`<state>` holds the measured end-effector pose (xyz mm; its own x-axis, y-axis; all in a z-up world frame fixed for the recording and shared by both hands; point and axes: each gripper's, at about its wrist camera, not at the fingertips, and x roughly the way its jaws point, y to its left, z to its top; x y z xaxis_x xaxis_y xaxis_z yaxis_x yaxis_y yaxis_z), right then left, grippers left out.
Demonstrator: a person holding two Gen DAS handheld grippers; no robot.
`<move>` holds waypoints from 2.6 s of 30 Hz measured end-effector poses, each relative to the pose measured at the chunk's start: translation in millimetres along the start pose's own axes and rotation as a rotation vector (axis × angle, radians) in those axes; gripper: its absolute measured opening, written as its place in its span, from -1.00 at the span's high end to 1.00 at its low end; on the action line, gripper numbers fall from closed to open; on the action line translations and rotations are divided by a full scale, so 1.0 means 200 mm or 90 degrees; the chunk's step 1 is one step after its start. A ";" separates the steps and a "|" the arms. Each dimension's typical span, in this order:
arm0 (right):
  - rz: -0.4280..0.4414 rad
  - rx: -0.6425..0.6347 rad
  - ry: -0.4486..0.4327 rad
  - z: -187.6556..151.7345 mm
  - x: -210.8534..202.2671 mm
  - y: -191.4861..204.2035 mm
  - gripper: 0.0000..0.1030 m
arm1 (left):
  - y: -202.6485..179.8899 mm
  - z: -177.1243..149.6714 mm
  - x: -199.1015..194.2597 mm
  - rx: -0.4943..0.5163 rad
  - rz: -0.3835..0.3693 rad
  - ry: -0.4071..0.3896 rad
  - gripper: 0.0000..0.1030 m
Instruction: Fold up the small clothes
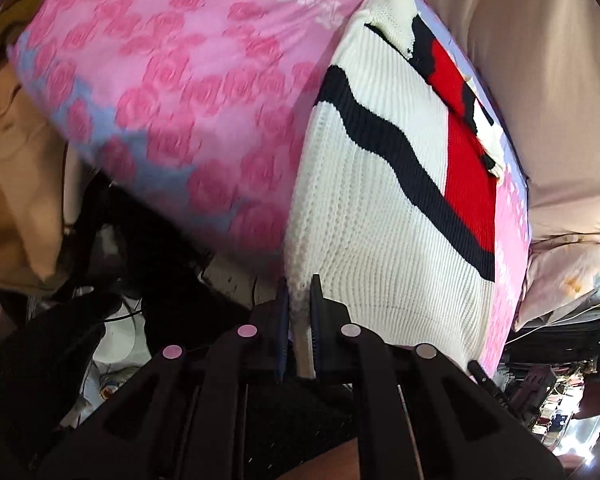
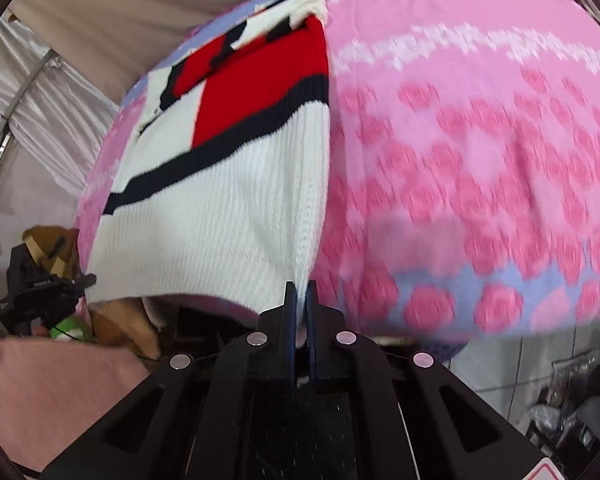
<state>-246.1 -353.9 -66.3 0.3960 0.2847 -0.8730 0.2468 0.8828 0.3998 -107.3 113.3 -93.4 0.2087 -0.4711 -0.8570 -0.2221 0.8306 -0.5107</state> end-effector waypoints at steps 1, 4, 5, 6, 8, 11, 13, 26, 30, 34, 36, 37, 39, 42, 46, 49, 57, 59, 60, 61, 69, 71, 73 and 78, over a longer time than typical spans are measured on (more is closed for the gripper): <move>-0.002 -0.007 -0.002 0.00 0.00 0.00 0.93 | 0.00 0.00 0.01 -0.005 -0.002 0.000 0.84; -0.012 -0.015 -0.006 0.05 0.05 -0.01 0.88 | 0.01 0.04 0.04 -0.010 0.009 -0.002 0.74; -0.016 -0.008 -0.002 0.06 0.07 -0.02 0.80 | 0.03 0.05 0.04 -0.010 0.016 0.003 0.75; -0.023 -0.001 0.000 0.07 0.10 -0.03 0.66 | 0.03 0.06 0.06 -0.011 0.019 0.007 0.71; -0.023 0.008 0.005 0.09 0.14 -0.04 0.35 | 0.05 0.06 0.09 -0.017 0.019 0.021 0.29; 0.001 0.024 0.002 0.08 0.16 -0.07 0.11 | 0.06 0.07 0.14 -0.035 0.026 0.035 0.00; 0.007 0.021 0.003 0.10 0.17 -0.06 0.07 | 0.06 0.07 0.17 -0.033 0.028 0.043 0.00; 0.040 -0.069 0.035 0.07 0.01 0.10 0.92 | -0.05 0.05 0.08 0.055 -0.031 0.091 0.78; 0.046 -0.098 0.091 0.03 -0.05 0.16 0.92 | -0.04 0.04 -0.03 0.077 -0.020 0.117 0.78; 0.088 -0.060 0.075 0.09 -0.14 0.19 0.92 | -0.07 0.13 -0.20 0.058 -0.036 0.097 0.78; 0.098 -0.054 0.016 0.24 -0.21 0.22 0.92 | -0.17 0.26 -0.30 0.065 -0.058 0.044 0.78; 0.105 -0.048 -0.031 0.37 -0.24 0.24 0.92 | -0.25 0.36 -0.34 0.082 -0.069 0.008 0.78; 0.118 -0.040 -0.111 0.60 -0.28 0.25 0.92 | -0.42 0.54 -0.38 0.120 -0.098 -0.047 0.77; 0.115 -0.035 -0.216 1.00 -0.26 0.26 0.92 | -0.73 0.83 -0.37 0.186 -0.113 -0.130 0.77; 0.060 -0.020 -0.297 1.53 -0.07 0.27 0.80 | -1.14 1.23 -0.21 0.241 -0.031 -0.266 0.77; -0.017 0.033 -0.280 1.77 0.17 0.18 0.67 | -1.23 1.52 0.07 0.190 0.054 -0.273 0.59; -0.065 0.057 -0.276 1.57 0.25 0.09 -0.18 | -1.06 1.48 0.24 0.175 0.113 -0.248 0.08; -0.080 0.050 -0.249 1.59 0.33 0.07 -0.18 | -1.05 1.48 0.33 0.190 0.127 -0.222 0.06; -0.077 0.052 -0.245 1.60 0.35 0.07 -0.18 | -1.05 1.49 0.37 0.191 0.133 -0.210 0.06; -0.076 0.054 -0.244 1.63 0.38 0.07 -0.18 | -1.06 1.51 0.43 0.195 0.136 -0.192 0.04; -0.066 0.054 -0.186 1.77 0.57 0.08 0.72 | -1.07 1.57 0.58 0.192 0.099 -0.159 0.74; -0.047 0.038 -0.222 1.77 0.47 0.15 0.73 | -1.06 1.58 0.47 0.177 0.065 -0.186 0.76; -0.034 0.011 -0.253 1.81 0.38 0.23 0.73 | -1.04 1.61 0.37 0.161 0.045 -0.210 0.77; -0.107 -0.012 -0.194 1.94 0.61 0.23 0.64 | -1.02 1.71 0.46 0.145 0.104 -0.202 0.74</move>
<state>156.2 -424.0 -46.3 0.5984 0.0123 -0.8011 0.3151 0.9157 0.2495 282.2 1.9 -45.6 0.4793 -0.2425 -0.8435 -0.0674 0.9481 -0.3108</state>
